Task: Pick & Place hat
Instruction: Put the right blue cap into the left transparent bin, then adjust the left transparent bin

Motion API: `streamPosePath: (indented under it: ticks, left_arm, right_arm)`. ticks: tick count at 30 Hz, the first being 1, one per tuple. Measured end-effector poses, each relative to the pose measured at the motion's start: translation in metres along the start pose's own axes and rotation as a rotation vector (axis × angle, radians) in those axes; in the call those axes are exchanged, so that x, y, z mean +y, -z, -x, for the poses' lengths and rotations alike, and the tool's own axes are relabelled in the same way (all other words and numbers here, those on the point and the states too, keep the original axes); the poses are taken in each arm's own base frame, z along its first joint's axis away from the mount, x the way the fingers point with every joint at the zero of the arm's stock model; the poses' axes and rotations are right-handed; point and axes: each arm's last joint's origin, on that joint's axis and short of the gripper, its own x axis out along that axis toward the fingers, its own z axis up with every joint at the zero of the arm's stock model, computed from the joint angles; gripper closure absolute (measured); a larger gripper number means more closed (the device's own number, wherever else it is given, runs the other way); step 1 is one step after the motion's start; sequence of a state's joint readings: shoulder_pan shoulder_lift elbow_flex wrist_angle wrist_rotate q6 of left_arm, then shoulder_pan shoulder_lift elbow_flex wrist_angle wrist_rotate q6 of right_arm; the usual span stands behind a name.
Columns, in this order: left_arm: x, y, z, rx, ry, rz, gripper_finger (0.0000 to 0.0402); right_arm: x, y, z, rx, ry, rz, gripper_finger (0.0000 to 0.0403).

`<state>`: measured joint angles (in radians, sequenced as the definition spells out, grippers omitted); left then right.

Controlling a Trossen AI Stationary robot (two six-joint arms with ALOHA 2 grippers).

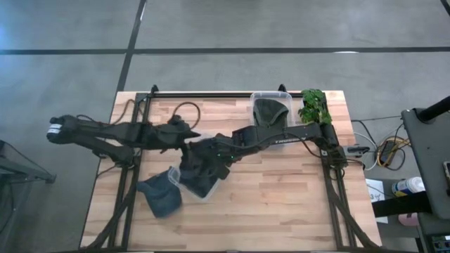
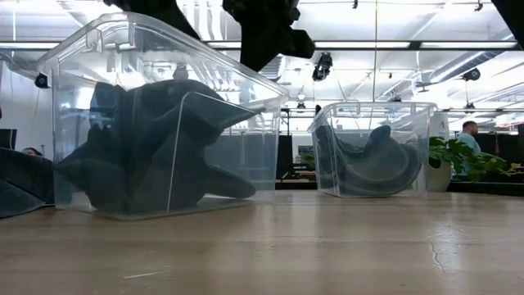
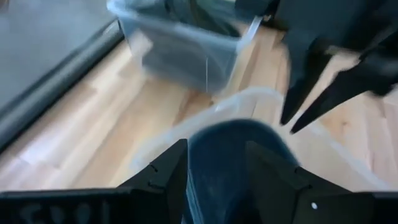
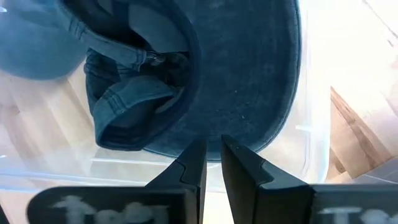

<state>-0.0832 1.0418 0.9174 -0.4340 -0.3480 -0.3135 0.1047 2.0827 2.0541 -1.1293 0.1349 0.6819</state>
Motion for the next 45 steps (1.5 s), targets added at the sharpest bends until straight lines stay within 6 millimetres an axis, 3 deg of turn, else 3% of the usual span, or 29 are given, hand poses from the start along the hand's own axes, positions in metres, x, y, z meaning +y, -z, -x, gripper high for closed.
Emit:
streamPosePath:
  ticks: [5, 10, 14, 18, 22, 28, 34, 45]
  left_arm:
    - [0.007, -0.008, 0.022, -0.015, -0.028, -0.070, 0.0248]
    - [0.018, 0.008, 0.028, 0.079, -0.179, -0.144, 0.0248]
    - [0.026, 0.023, 0.028, 0.201, -0.253, -0.163, 0.0248]
    - [0.029, 0.039, 0.024, 0.277, -0.271, -0.151, 0.0248]
    - [0.030, 0.056, 0.017, 0.341, -0.234, -0.098, 0.0248]
    - [0.028, 0.073, 0.006, 0.373, -0.152, -0.005, 0.0248]
    - [0.022, 0.077, -0.004, 0.319, -0.018, 0.052, 0.0248]
    - [0.016, 0.062, -0.001, 0.255, 0.069, 0.105, 0.0248]
  right_arm:
    - [0.001, -0.002, 0.000, -0.020, -0.011, 0.000, 0.0358]
    - [0.001, -0.019, -0.001, -0.133, -0.089, -0.039, 0.0358]
    - [0.000, -0.035, -0.007, -0.224, -0.150, -0.086, 0.0358]
    - [-0.004, -0.041, -0.030, -0.222, -0.141, -0.111, 0.0358]
    - [-0.004, -0.036, -0.052, -0.142, -0.121, -0.102, 0.0358]
    - [-0.006, -0.027, -0.064, -0.054, -0.080, -0.089, 0.0359]
    - [-0.008, -0.024, -0.053, -0.052, -0.043, -0.076, 0.0359]
    - [0.000, -0.005, -0.002, -0.078, 0.031, -0.018, 0.0360]
